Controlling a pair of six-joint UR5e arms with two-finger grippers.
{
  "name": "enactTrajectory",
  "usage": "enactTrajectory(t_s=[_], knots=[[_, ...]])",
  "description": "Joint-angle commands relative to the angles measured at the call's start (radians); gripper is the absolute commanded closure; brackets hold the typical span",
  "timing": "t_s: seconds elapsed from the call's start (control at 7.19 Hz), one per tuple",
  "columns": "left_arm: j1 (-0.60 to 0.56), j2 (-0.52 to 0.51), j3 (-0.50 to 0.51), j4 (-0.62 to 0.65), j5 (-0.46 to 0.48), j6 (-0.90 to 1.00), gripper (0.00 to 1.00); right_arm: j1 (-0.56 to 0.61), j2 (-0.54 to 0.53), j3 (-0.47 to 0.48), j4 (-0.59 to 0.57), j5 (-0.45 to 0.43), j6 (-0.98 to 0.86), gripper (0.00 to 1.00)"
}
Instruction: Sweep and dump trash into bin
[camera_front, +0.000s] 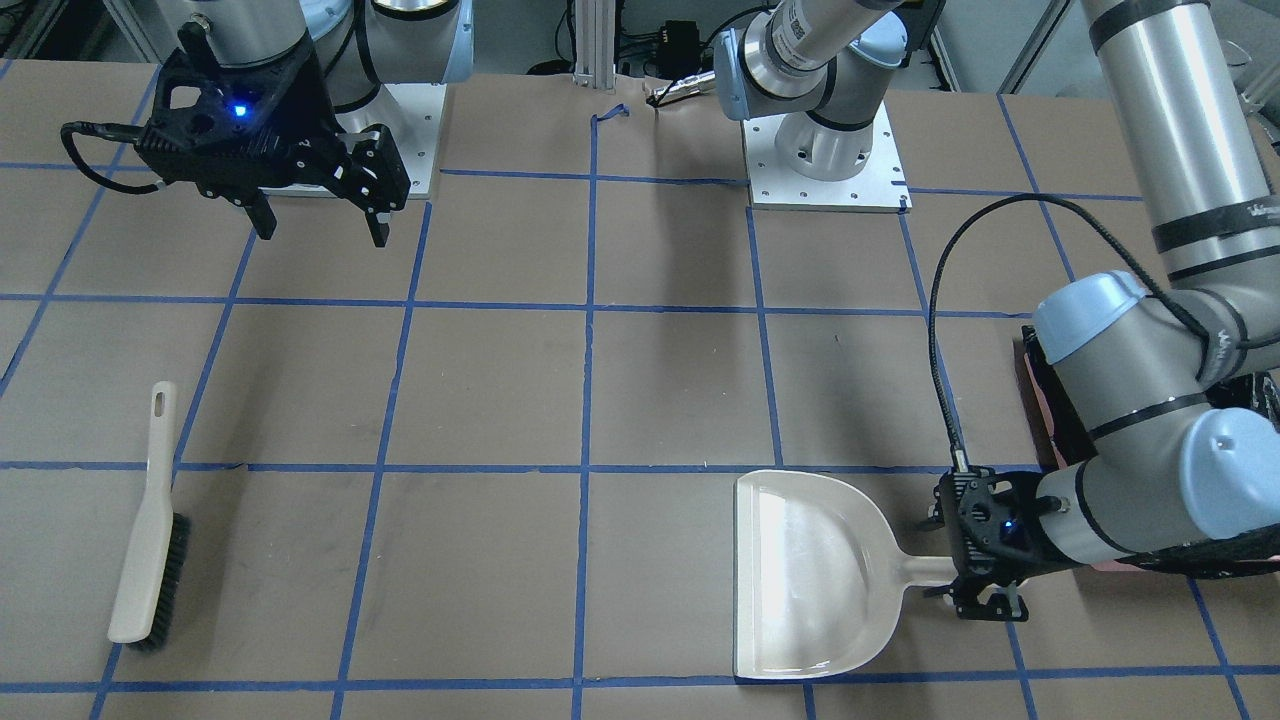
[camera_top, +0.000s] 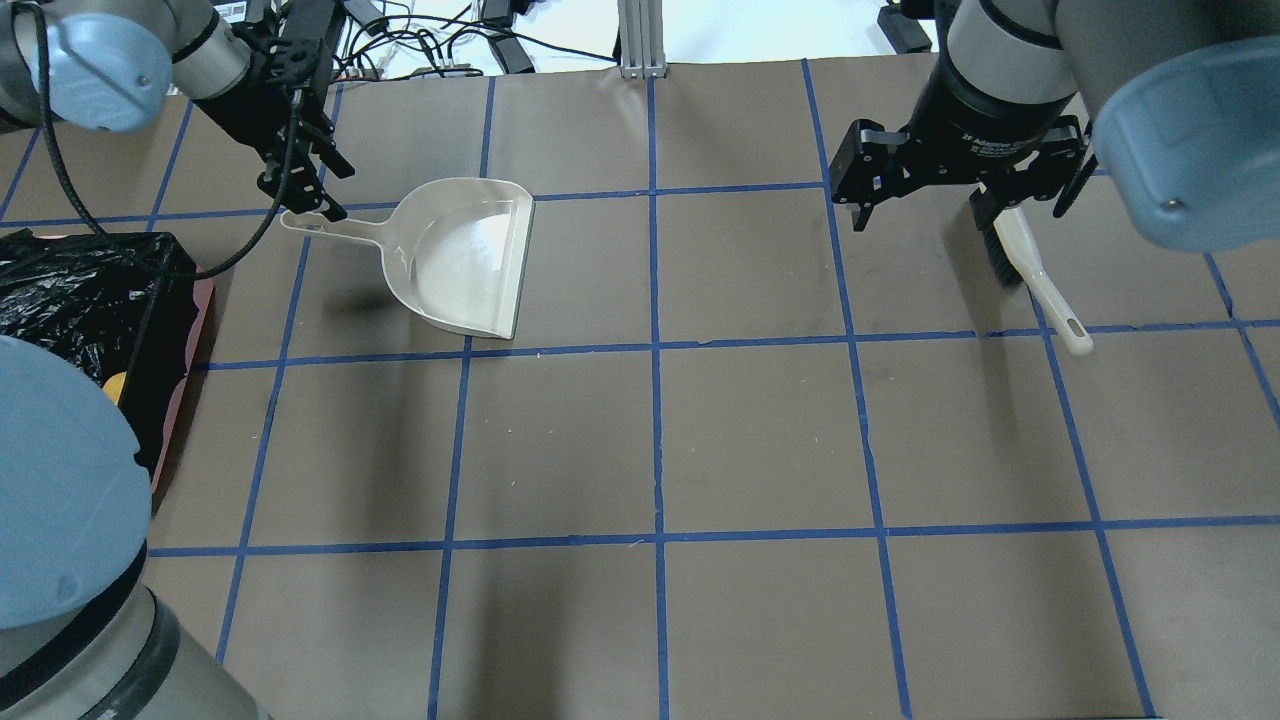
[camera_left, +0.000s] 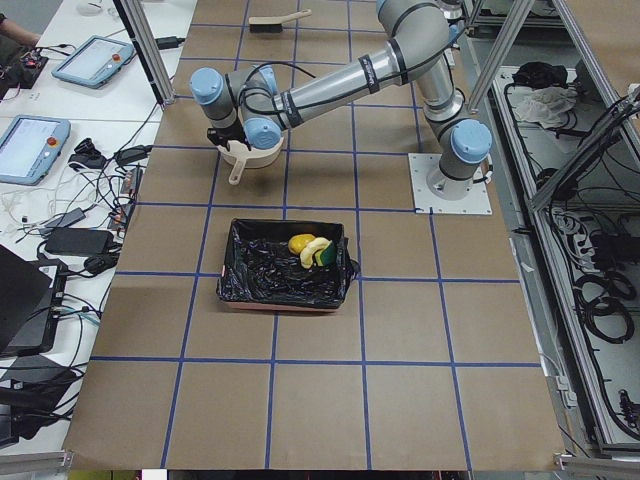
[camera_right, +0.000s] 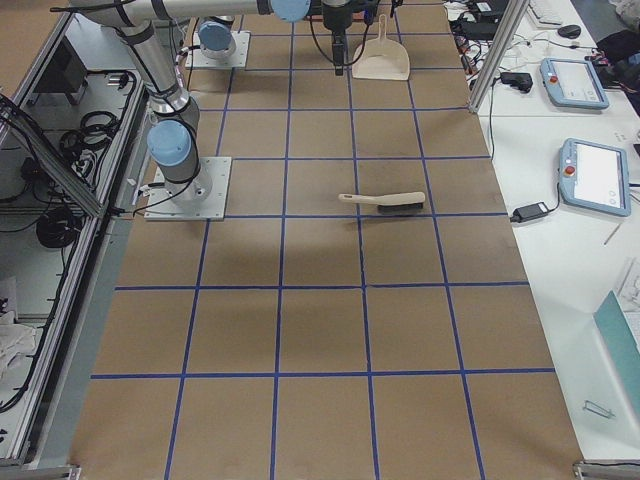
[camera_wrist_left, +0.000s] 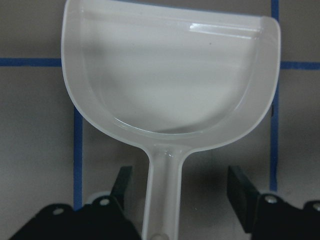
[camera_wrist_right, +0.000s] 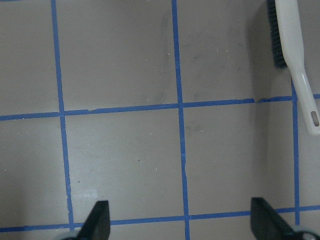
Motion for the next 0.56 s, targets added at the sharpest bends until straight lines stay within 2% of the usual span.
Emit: enactTrajectory(t_s=[0.0, 0.28, 0.42], knots=[[-0.017, 0.106, 0.01, -0.091, 0.006, -0.274, 0.27, 0.0, 0.0, 0.0, 0.001, -0.001, -0.001, 0.0], [-0.04, 0.216, -0.004, -0.173, 0.01, -0.585, 0.19, 0.001, 0.0, 0.0, 0.001, 0.0, 0.0, 0.0], [-0.043, 0.265, -0.004, -0.198, 0.011, -0.779, 0.07, 0.0, 0.0, 0.0, 0.001, -0.001, 0.0, 0.0]])
